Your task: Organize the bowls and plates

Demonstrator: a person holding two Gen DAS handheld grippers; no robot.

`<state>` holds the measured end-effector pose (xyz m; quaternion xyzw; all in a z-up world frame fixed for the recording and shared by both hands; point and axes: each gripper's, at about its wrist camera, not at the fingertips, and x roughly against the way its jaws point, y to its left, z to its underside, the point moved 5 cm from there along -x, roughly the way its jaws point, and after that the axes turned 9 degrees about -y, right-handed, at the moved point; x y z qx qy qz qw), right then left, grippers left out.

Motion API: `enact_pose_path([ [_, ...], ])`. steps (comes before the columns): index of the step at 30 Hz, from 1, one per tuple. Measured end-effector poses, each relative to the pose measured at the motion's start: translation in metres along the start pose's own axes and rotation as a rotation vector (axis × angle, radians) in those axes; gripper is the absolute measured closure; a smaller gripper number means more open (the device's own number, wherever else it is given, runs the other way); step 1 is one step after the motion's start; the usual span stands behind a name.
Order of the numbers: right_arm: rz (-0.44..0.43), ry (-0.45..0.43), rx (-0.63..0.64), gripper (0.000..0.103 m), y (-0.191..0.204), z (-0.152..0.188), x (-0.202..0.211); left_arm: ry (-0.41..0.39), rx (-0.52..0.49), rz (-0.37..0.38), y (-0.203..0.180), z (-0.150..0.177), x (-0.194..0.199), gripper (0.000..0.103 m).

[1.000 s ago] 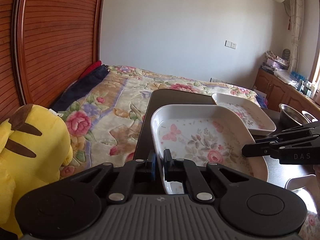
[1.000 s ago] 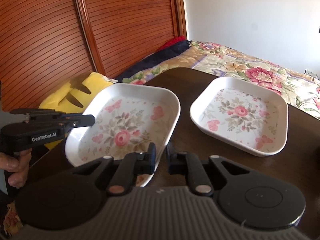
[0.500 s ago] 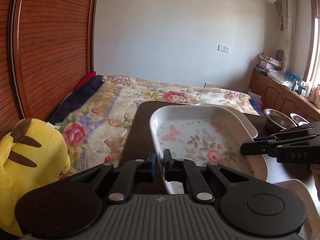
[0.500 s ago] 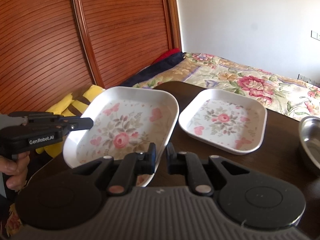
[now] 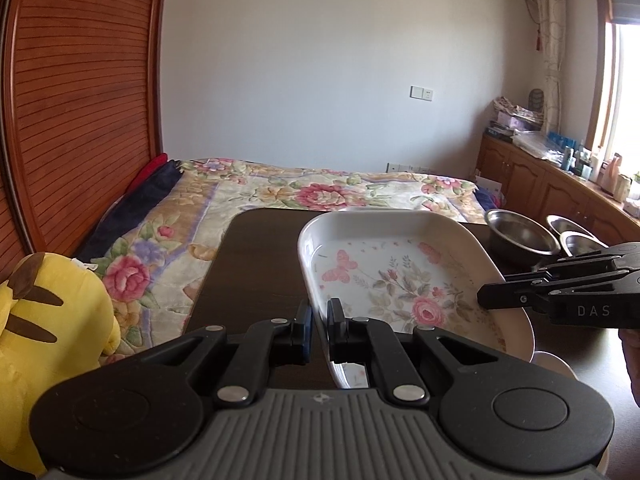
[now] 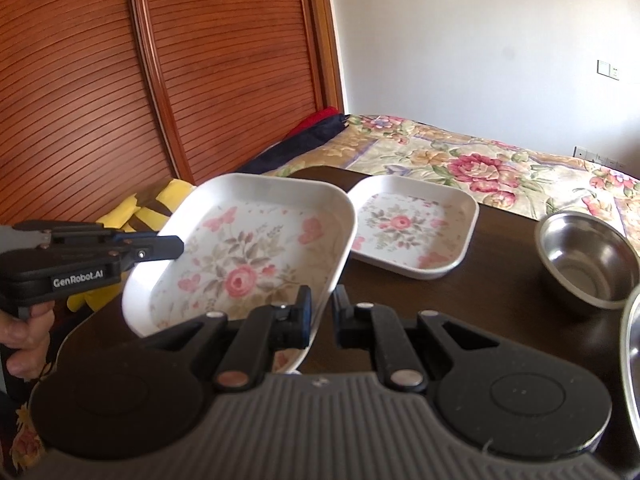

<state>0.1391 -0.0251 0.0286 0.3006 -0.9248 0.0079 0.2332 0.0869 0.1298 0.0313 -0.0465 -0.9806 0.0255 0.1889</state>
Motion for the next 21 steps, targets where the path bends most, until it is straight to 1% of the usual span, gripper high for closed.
enact_pose_path([
  [7,0.023,-0.018,-0.024,0.09,-0.009,0.009,0.02,0.01,-0.015,0.027,-0.022,0.005,0.007,0.094],
  [21,0.069,-0.036,-0.055,0.09,-0.018,0.036,0.063,0.024,-0.023,0.091,-0.055,0.02,0.027,0.094],
])
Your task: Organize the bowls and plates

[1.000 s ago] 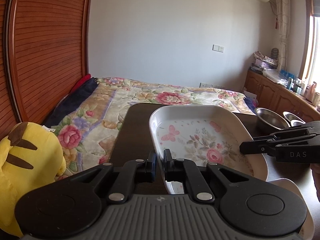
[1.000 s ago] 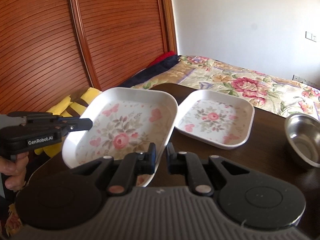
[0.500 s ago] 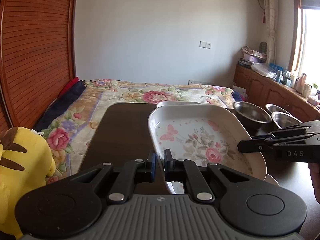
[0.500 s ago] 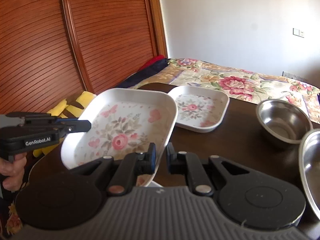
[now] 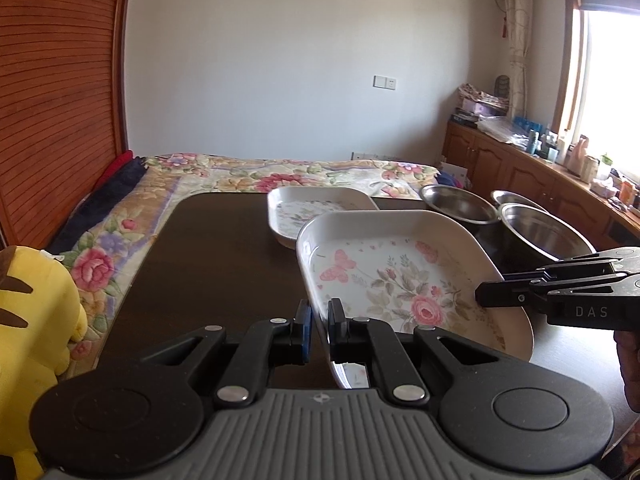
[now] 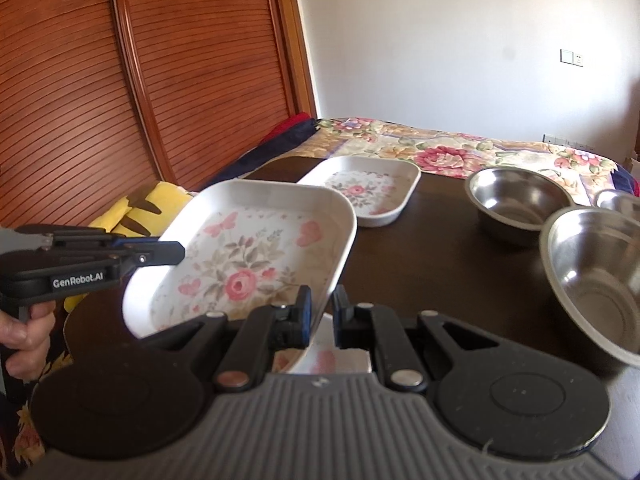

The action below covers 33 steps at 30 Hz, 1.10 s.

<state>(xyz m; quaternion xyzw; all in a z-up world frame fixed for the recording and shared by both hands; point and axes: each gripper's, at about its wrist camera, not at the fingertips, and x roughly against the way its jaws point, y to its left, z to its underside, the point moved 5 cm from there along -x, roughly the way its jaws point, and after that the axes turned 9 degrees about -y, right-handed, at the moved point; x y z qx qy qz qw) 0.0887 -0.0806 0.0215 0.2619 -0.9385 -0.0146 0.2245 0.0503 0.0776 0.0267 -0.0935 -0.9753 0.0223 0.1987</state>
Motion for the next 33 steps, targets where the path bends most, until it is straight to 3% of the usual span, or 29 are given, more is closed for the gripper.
enact_pose_path([
  [12,0.031,0.019,-0.01,0.09,-0.002,0.02,0.019,0.024,-0.001,0.042,-0.017,0.014,0.006,0.094],
  [33,0.027,0.055,0.0,0.09,0.005,0.035,0.024,0.073,0.006,0.05,-0.017,0.033,0.003,0.094],
])
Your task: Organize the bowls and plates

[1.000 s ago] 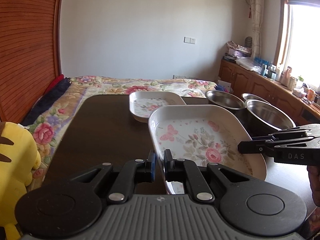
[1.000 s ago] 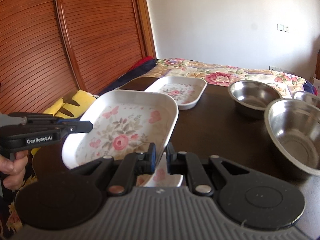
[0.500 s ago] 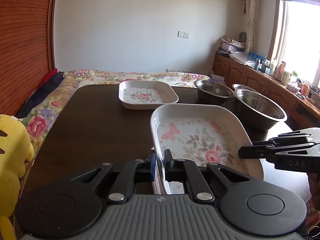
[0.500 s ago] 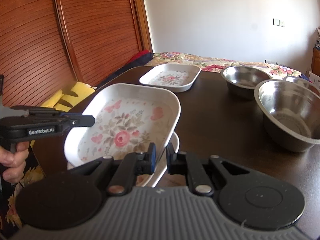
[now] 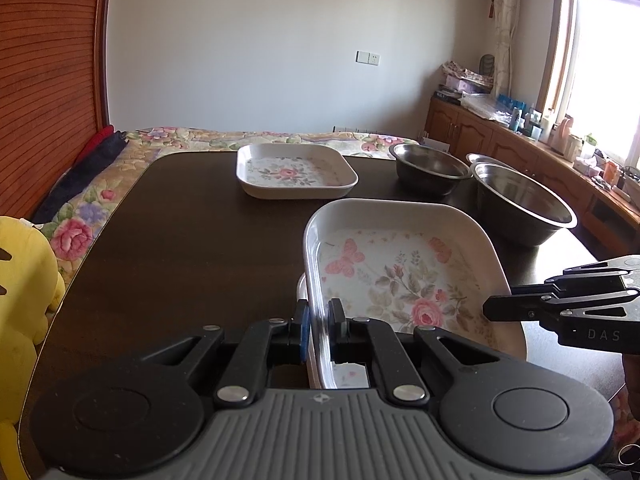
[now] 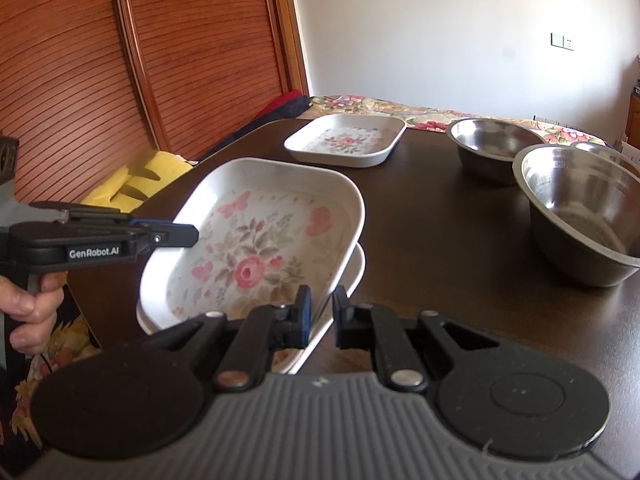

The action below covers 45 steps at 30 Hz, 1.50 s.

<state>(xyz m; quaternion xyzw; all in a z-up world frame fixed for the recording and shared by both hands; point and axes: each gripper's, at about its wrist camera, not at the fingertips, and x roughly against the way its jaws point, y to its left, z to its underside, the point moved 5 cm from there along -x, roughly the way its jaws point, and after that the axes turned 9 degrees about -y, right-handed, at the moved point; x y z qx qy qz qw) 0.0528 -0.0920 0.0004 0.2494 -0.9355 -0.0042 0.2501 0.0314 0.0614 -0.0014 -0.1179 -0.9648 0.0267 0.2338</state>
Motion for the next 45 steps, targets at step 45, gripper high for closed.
enact_pose_path([
  [45,0.023,-0.094,0.038,0.086,-0.01,-0.029,-0.01,-0.037,-0.032,-0.029,0.014,-0.019,-0.011,0.064],
])
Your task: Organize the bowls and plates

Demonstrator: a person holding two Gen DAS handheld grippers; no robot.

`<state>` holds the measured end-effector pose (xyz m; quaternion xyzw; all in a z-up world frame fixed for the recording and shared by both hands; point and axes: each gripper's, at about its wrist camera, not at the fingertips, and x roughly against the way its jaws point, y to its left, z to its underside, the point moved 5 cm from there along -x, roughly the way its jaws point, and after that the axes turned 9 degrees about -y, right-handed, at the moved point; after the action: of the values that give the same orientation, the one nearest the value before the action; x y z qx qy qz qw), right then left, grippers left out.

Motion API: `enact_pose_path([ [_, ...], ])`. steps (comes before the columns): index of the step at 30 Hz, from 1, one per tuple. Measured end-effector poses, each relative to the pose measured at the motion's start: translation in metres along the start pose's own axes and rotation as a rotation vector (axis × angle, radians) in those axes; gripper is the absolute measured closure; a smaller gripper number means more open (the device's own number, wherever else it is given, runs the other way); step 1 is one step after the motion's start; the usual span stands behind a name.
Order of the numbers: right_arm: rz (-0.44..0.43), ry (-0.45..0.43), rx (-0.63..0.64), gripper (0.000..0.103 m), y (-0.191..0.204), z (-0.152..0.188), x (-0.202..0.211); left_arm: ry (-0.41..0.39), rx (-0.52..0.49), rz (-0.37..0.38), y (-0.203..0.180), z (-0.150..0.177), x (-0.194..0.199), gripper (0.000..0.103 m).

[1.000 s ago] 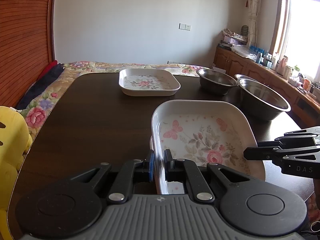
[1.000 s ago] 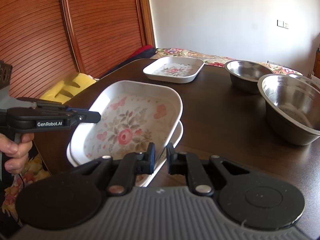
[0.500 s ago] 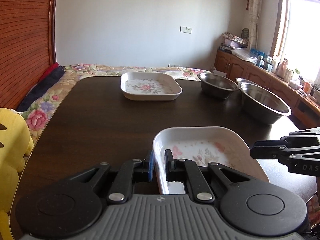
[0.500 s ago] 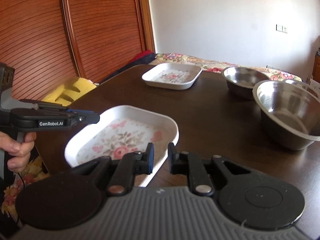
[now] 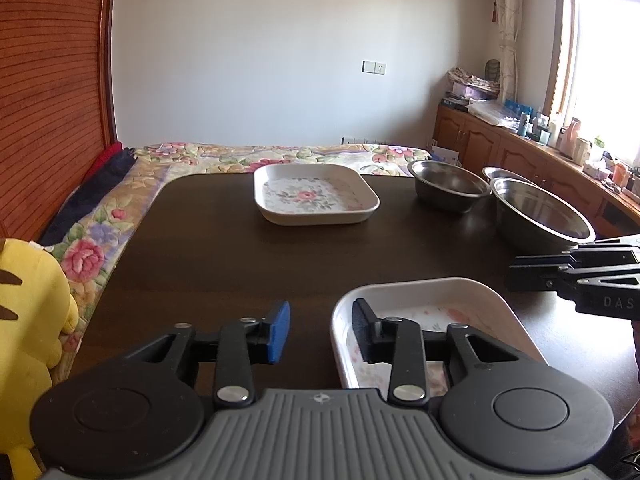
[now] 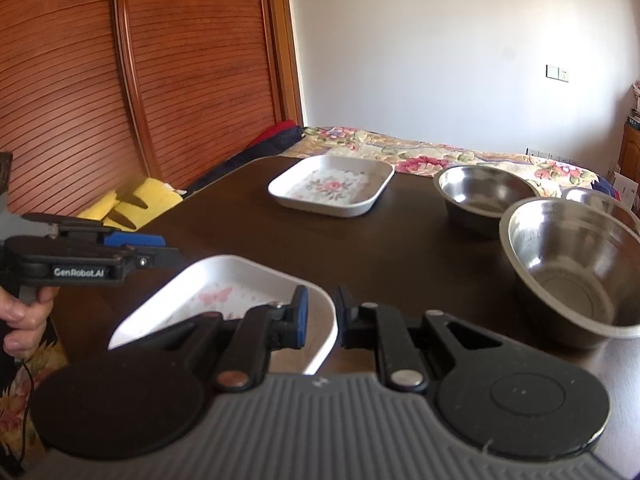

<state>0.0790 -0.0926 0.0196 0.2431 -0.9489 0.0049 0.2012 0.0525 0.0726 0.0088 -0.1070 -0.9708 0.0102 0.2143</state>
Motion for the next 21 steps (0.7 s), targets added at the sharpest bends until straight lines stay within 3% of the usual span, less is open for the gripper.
enact_pose_path([
  [6,-0.012,-0.012,0.002,0.086,0.0,-0.011,-0.016,-0.007,-0.009,0.0,0.009,-0.01,-0.013,0.058],
  [21,-0.001,-0.02,0.009,0.086,-0.008,-0.045,-0.063,-0.008,-0.004,-0.003,0.041,-0.047,-0.068,0.058],
])
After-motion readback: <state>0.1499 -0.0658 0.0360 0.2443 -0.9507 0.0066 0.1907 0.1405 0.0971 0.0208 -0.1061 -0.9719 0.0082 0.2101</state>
